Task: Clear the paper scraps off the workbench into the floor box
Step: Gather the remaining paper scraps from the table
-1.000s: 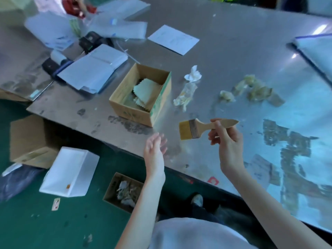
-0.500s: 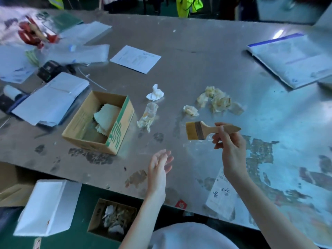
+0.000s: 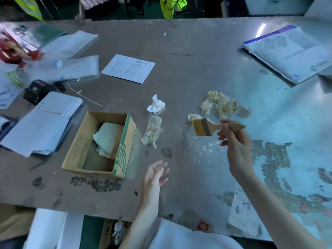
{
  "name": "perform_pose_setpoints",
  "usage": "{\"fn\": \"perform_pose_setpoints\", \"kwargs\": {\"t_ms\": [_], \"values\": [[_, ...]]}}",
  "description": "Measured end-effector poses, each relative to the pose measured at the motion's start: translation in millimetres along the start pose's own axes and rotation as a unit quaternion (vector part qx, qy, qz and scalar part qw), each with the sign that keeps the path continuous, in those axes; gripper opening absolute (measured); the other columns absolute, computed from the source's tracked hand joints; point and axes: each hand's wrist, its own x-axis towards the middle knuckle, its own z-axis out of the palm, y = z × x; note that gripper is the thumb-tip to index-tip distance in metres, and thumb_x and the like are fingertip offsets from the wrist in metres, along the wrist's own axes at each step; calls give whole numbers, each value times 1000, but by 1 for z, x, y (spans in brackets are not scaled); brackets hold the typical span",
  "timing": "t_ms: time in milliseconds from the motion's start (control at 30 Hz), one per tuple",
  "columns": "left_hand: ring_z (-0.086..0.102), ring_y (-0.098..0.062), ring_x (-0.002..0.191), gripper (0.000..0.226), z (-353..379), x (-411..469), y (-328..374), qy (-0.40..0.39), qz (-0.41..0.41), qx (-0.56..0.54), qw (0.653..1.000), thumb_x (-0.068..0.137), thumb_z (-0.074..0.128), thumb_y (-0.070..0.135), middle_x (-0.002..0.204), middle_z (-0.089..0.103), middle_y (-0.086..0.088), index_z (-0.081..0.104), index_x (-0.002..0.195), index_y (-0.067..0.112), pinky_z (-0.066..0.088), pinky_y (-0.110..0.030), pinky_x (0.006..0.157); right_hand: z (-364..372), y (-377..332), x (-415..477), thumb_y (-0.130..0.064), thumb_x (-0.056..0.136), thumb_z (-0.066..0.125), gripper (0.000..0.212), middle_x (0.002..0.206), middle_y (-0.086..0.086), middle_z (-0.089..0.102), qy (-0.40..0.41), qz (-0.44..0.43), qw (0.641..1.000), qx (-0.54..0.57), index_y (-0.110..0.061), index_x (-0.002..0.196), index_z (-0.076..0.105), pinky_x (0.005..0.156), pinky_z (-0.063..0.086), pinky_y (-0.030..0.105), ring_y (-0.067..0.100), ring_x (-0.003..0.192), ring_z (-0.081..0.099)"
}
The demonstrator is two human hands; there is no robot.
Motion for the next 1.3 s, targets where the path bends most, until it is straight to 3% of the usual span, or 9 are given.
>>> {"fn": "perform_pose_setpoints", "kwargs": {"t_ms": [233,333,500,633,767,867,967,1167,1300], "values": [[65,-16,103,21,-13,28,12,-23,8,37,999,96,49,10,115,67,-3,59,114,10,50,-30,85,16,8,10,-19,96,53,13,76,0,62,30,-22,999,-30,-24,95,65,60,42,25,14,70,54],[63,-16,105,20,-11,38,17,-37,17,55,998,97,48,9,118,65,-3,58,114,11,49,-32,90,13,7,21,-15,94,54,12,95,4,66,53,-45,996,-46,-19,92,64,58,43,21,12,71,57],[60,-14,110,19,-6,49,16,-48,66,101,991,95,51,8,116,64,0,57,110,19,46,-34,97,-1,2,53,-12,89,58,20,98,-26,67,94,-93,986,-99,-30,85,66,57,46,19,14,77,59],[57,-9,112,20,-5,59,13,-49,103,159,981,95,53,11,119,61,4,56,111,23,45,-32,100,-18,5,82,-15,89,57,15,96,-32,66,132,-100,974,-155,-23,93,69,66,49,33,10,88,63],[46,-16,119,26,-7,79,12,-22,264,333,905,91,54,14,123,50,2,53,117,17,40,-39,103,-33,17,102,-14,88,56,19,106,-7,70,147,-91,966,-191,-10,99,71,75,45,18,-8,90,60],[43,-30,120,38,-7,102,14,11,343,446,826,83,51,24,129,47,-10,54,118,11,36,-52,101,-40,29,110,-16,90,56,24,108,7,69,136,-82,958,-241,-12,109,70,77,43,18,12,99,62],[38,-37,125,45,-2,120,19,24,335,528,780,80,60,22,140,38,-12,50,123,15,32,-55,101,-42,34,110,-14,90,56,23,106,13,69,108,-74,955,-268,-13,109,69,82,45,29,27,102,60],[36,-34,129,55,16,135,22,14,300,567,767,81,68,22,146,33,-13,49,131,12,28,-49,97,-24,29,89,-8,87,61,14,97,2,70,24,-76,969,-236,-16,93,70,72,45,35,8,80,57],[34,-32,131,50,20,133,19,-3,288,578,764,84,64,22,146,34,-9,48,131,14,27,-48,98,-18,26,75,-5,85,62,12,90,-26,67,-29,-77,979,-189,-15,87,69,71,45,29,-2,80,58]]}}
